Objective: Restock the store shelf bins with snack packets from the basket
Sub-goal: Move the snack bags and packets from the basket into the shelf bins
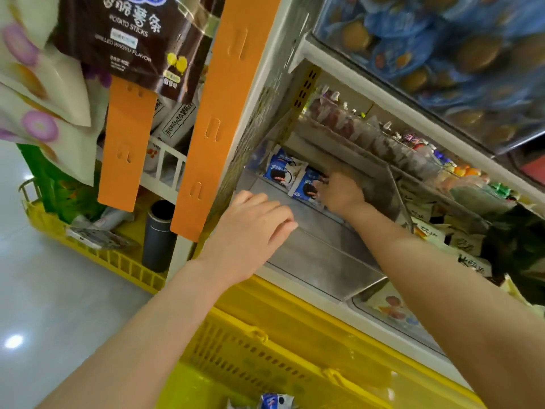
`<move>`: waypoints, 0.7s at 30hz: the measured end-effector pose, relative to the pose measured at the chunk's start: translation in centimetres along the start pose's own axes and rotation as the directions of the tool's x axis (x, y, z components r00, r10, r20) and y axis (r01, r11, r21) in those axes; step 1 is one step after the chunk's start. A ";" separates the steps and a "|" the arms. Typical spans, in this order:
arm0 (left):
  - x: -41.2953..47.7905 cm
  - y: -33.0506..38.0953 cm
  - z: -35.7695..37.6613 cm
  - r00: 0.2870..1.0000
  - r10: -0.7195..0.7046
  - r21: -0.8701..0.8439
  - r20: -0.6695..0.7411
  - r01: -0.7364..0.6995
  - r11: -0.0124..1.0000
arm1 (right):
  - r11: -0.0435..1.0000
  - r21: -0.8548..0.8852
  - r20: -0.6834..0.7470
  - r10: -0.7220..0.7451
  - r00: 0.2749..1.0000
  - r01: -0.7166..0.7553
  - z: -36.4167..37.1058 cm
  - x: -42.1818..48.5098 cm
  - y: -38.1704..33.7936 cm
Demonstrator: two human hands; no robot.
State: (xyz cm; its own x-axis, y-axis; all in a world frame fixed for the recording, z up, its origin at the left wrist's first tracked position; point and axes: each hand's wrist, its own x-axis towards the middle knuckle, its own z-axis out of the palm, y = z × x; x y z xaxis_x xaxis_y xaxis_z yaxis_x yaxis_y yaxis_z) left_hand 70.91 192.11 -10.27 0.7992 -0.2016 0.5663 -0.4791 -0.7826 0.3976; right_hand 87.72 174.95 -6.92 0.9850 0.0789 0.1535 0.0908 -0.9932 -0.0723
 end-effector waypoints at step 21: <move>-17.0 5.1 3.6 0.882 -0.470 0.147 0.031 0.461 0.875 | 0.885 0.131 0.192 -0.464 0.865 0.446 10.0 -32.3 8.5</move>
State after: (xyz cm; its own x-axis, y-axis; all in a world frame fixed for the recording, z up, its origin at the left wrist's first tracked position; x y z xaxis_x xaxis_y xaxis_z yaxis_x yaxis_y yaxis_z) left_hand 56.15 189.38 -20.49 0.9413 0.1722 0.2902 0.0032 -0.8645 0.5026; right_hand 58.15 164.86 -22.38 0.8376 0.5459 -0.0229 0.5393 -0.8328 -0.1248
